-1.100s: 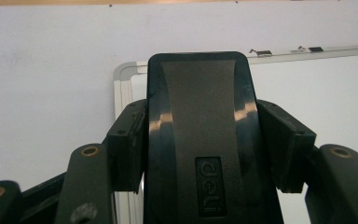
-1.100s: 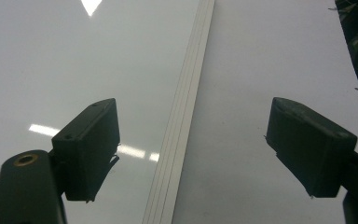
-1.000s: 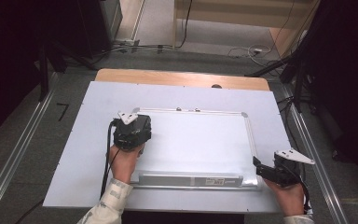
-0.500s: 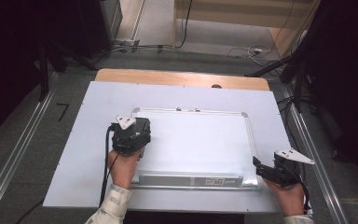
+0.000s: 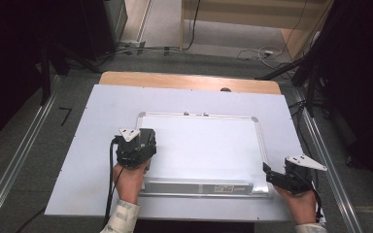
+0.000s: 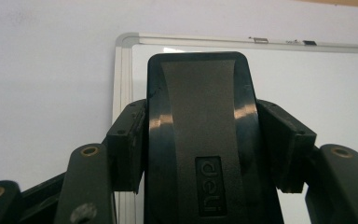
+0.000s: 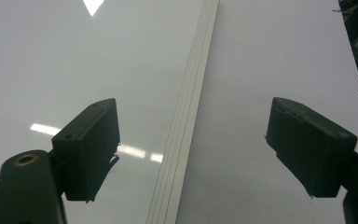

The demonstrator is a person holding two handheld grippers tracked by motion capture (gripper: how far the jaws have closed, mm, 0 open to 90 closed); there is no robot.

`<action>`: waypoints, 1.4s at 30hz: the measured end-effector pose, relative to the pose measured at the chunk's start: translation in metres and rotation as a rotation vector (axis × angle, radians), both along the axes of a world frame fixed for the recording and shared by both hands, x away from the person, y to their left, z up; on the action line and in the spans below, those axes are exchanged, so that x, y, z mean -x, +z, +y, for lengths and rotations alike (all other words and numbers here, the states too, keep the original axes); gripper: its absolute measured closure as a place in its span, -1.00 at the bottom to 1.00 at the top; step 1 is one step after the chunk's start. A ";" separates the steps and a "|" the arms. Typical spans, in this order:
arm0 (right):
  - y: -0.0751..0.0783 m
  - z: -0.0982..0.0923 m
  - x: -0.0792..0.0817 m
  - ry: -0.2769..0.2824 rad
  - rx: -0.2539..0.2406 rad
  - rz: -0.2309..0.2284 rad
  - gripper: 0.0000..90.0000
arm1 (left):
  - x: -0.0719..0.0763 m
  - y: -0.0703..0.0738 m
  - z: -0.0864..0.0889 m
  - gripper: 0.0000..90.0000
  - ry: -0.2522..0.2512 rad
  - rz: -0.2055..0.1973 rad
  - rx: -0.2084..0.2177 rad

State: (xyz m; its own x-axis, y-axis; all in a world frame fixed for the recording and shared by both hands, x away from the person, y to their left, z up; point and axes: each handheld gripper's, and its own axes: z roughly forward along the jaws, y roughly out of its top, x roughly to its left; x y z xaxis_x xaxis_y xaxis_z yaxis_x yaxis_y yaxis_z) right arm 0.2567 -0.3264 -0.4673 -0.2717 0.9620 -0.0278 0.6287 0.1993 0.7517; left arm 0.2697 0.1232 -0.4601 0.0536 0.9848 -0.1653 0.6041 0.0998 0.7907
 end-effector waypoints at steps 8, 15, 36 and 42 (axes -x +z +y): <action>0.000 0.000 0.000 0.000 0.000 -0.001 -0.65 | 0.005 -0.005 -0.002 -0.12 0.008 0.005 0.005; 0.000 0.001 0.000 0.002 -0.001 0.004 -0.65 | 0.009 -0.009 -0.003 -0.12 0.009 0.013 0.005; -0.001 0.004 0.000 0.009 0.003 0.004 -0.65 | 0.013 -0.024 -0.015 -0.15 0.012 0.084 -0.035; -0.001 0.004 -0.001 0.009 0.006 0.006 -0.65 | 0.014 -0.035 -0.016 -0.19 0.009 0.113 -0.039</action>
